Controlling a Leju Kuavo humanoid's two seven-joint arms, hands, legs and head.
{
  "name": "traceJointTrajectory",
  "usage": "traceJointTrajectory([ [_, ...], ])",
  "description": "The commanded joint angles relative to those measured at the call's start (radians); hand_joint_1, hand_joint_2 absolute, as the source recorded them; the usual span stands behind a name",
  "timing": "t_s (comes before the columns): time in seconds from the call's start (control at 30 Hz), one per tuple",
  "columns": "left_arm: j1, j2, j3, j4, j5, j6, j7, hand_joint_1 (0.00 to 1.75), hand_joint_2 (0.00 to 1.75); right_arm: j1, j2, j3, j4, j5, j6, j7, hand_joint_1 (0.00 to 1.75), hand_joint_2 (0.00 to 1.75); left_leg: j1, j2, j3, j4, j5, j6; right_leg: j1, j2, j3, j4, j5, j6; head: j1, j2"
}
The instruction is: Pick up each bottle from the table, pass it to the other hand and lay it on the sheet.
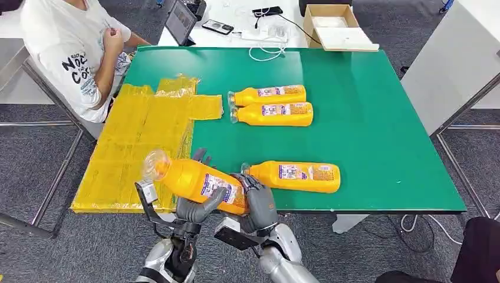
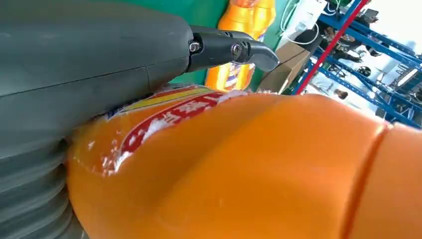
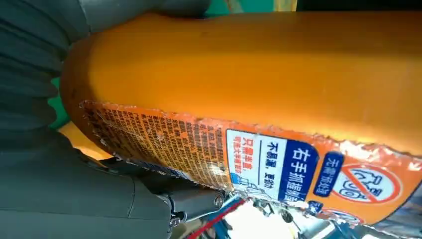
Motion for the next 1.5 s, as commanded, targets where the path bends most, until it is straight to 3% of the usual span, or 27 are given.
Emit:
traceJointTrajectory([
  [0.03,-0.082,0.0,-0.026,0.062,0.015,-0.013,0.001,0.0,1.75,-0.001,-0.006,0.119,0.128,-0.017,0.107,-0.018,1.75,1.75,0.0,-0.002,0.007,-0.001,-0.002,0.001,0.001,-0.004,0.008,-0.001,-0.003,-0.003,0.0,0.0],
  [0.4,-0.071,-0.01,-0.007,0.017,0.045,-0.013,-0.009,0.0,1.75,-0.007,-0.001,0.116,0.153,-0.035,0.132,-0.013,1.75,1.75,0.0,-0.001,0.003,0.0,-0.001,0.001,0.001,-0.004,0.004,-0.001,-0.002,-0.001,0.0,0.0],
  [0.43,-0.07,-0.011,-0.007,0.013,0.045,-0.012,-0.01,0.07,1.75,-0.008,0.001,0.113,0.153,-0.038,0.135,-0.011,1.75,1.75,0.0,-0.002,0.006,0.0,-0.002,0.001,0.001,-0.005,0.007,-0.001,-0.003,-0.002,0.0,0.0],
  [0.47,-0.068,-0.012,-0.011,0.011,0.04,-0.009,-0.014,0.68,1.75,-0.009,0.002,0.109,0.153,-0.043,0.135,-0.011,1.75,1.75,0.0,-0.002,0.005,0.0,-0.002,0.001,0.001,-0.004,0.006,0.0,-0.003,-0.002,0.0,0.0],
  [0.5,-0.067,-0.012,-0.012,0.011,0.04,-0.008,-0.014,1.62,1.75,-0.009,0.002,0.108,0.153,-0.043,0.134,-0.011,1.75,1.75,0.0,-0.001,0.002,0.0,-0.001,0.001,0.001,-0.003,0.003,0.0,-0.002,-0.001,0.0,0.0],
  [0.53,-0.065,-0.013,-0.02,0.019,0.036,-0.009,-0.013,1.75,1.75,-0.011,0.005,0.106,0.152,-0.044,0.132,-0.01,1.75,1.75,0.0,-0.002,0.005,0.0,-0.002,0.001,0.001,-0.005,0.007,0.0,-0.003,-0.002,0.0,0.0],
  [1.2,-0.066,-0.021,-0.041,0.054,0.031,-0.02,-0.016,1.75,1.75,-0.017,0.014,0.109,0.163,-0.045,0.154,0.011,1.75,1.75,0.0,-0.001,0.004,0.0,-0.001,0.001,0.001,-0.004,0.004,0.0,-0.002,-0.001,0.0,0.0],
  [1.23,-0.069,-0.02,-0.038,0.049,0.031,-0.016,-0.015,1.75,1.75,-0.023,0.015,0.119,0.175,-0.038,0.172,0.026,0.52,1.75,0.0,-0.001,0.005,0.0,-0.002,0.001,0.001,-0.005,0.006,-0.001,-0.003,-0.002,0.0,0.0],
  [1.27,-0.071,-0.018,-0.034,0.043,0.027,-0.011,-0.02,1.75,1.75,-0.023,0.016,0.12,0.176,-0.034,0.169,0.033,0.0,1.75,0.0,-0.001,0.004,0.0,-0.001,0.001,0.001,-0.004,0.004,0.0,-0.002,-0.002,0.0,0.0],
  [1.33,-0.075,-0.017,-0.03,0.037,0.022,-0.003,-0.025,1.75,1.75,-0.025,0.013,0.126,0.178,-0.031,0.181,0.04,0.0,1.75,0.0,-0.001,0.005,0.0,-0.002,0.001,0.001,-0.004,0.005,0.0,-0.003,-0.002,0.0,0.0],
  [1.37,-0.076,-0.017,-0.016,0.028,0.02,0.011,-0.032,1.75,1.75,-0.022,0.012,0.116,0.166,-0.043,0.188,0.037,0.0,0.0,0.0,-0.001,0.003,0.0,-0.001,0.001,0.001,-0.004,0.004,0.0,-0.002,-0.002,-0.001,0.0],
  [1.5,-0.099,-0.004,0.043,-0.021,-0.03,0.099,-0.073,1.75,1.75,0.007,-0.02,0.062,0.048,-0.122,0.266,0.019,0.0,0.0,0.0,-0.002,0.004,0.0,-0.002,0.001,0.0,-0.005,0.005,0.001,-0.003,-0.002,0.0,0.0],
])
